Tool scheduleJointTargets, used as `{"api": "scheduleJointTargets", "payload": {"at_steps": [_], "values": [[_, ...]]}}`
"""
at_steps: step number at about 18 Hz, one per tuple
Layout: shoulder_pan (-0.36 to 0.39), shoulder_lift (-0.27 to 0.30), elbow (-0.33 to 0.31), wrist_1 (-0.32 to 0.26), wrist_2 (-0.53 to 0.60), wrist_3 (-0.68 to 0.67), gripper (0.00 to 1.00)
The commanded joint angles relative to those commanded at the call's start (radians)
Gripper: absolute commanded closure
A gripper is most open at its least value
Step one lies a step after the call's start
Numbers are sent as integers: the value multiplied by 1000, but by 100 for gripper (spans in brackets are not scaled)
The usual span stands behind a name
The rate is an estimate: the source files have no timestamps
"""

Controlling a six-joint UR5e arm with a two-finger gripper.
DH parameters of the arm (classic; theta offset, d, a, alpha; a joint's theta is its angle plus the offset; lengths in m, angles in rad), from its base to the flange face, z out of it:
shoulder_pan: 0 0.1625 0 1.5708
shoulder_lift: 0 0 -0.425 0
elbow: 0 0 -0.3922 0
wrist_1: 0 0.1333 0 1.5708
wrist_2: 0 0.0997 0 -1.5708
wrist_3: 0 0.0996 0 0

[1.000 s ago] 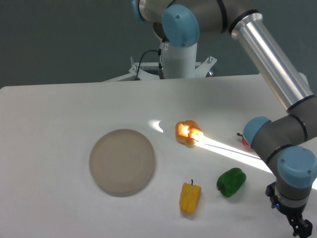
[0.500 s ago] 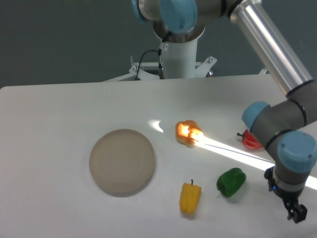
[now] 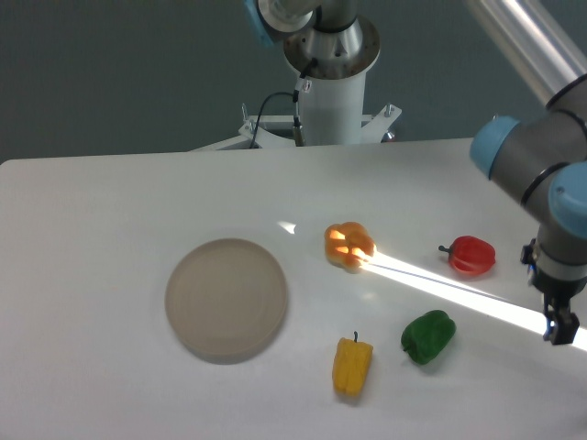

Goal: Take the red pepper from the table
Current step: 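Move the gripper up and over toward the red bell pepper, then lower the open gripper onto the red bell pepper and close it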

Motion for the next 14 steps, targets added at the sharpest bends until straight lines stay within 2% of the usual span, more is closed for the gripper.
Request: {"api": "scheduleJointTargets", "payload": {"at_steps": [3,6,8,11,14], "values": [[34,29,-60,5,-3,87,0],[49,49,-130,17,-2,115,0],[54,63,-185,28,-2,115,0],[54,101,-271,80,-9,105,0],[48,130,-337,89,-63,79,0]]}}
